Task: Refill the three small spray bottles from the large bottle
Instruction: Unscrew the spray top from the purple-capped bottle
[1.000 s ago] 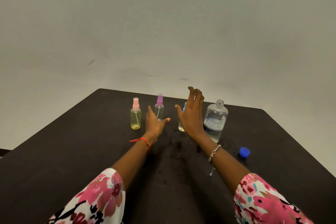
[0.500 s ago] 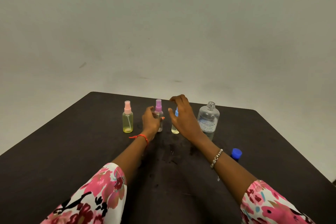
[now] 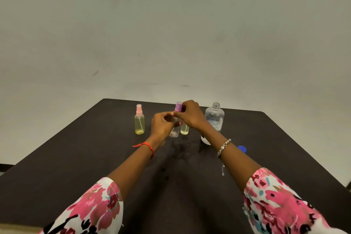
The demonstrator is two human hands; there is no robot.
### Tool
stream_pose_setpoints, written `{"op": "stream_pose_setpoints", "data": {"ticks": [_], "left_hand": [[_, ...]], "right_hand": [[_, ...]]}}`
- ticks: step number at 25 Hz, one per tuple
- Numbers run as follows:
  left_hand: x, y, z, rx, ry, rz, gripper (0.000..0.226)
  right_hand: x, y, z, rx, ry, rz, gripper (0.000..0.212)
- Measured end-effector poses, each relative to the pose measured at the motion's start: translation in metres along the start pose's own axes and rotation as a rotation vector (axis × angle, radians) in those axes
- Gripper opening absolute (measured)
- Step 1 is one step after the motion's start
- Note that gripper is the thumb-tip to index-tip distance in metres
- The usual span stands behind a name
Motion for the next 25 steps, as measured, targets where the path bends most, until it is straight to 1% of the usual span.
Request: {"op": "stream_pose_setpoints", "data": {"ticks": [3, 5, 7, 9, 10, 13, 14, 17, 20, 22, 23, 24, 25], "left_hand": [[-0.011, 0.008, 0.001, -0.033, -0.103, 0.025, 0.032], [-0.017, 0.013, 0.002, -0.045, -0.178, 0.046, 0.035], [-0.022, 0.015, 0.003, -0.038, -0.211, 0.042, 0.035], [-0.027, 0.018, 0.003, -0.038, -0.209, 0.033, 0.036], [-0.028, 0.019, 0.004, -0.04, -0.201, 0.032, 0.037], [-0.032, 0.02, 0.005, -0.045, -0.184, 0.028, 0.036], [-0.032, 0.019, 0.005, -0.047, -0.183, 0.026, 0.036], [-0.034, 0.017, 0.005, -0.042, -0.19, 0.018, 0.039], [-0.035, 0.018, 0.006, -0.03, -0.198, 0.021, 0.039], [-0.036, 0.019, 0.006, -0.02, -0.206, 0.021, 0.036], [-0.036, 0.02, 0.007, -0.017, -0.211, 0.021, 0.035], [-0.036, 0.02, 0.009, -0.018, -0.213, 0.019, 0.035], [-0.036, 0.02, 0.009, -0.022, -0.215, 0.016, 0.037]], "right_hand": [[-0.008, -0.012, -0.006, -0.092, -0.141, -0.026, 0.018], [-0.013, -0.016, -0.012, -0.035, -0.222, -0.034, 0.012], [-0.017, -0.02, -0.018, 0.084, -0.275, -0.038, 0.022], [-0.021, -0.025, -0.023, 0.171, -0.269, -0.038, 0.031], [-0.021, -0.027, -0.023, 0.156, -0.25, -0.032, 0.035], [-0.018, -0.029, -0.023, -0.088, -0.193, -0.032, 0.042], [-0.019, -0.03, -0.023, -0.147, -0.196, -0.041, 0.039], [-0.02, -0.03, -0.024, -0.176, -0.251, -0.043, 0.014], [-0.022, -0.029, -0.023, -0.161, -0.306, -0.04, 0.011], [-0.022, -0.028, -0.024, -0.18, -0.273, -0.028, 0.034], [-0.02, -0.028, -0.027, -0.198, -0.24, -0.022, 0.039], [-0.019, -0.028, -0.028, -0.21, -0.226, -0.025, 0.038], [-0.019, -0.029, -0.029, -0.209, -0.233, -0.03, 0.032]]}}
Point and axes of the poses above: each hand's wrist, its own x-axis towards the middle knuckle, its own z-axis out of the palm, y = z × x, the point moved 7 cm from there along x, towards the middle knuckle, and after that the axes turned 4 degrees about x, right-handed, at the moved point
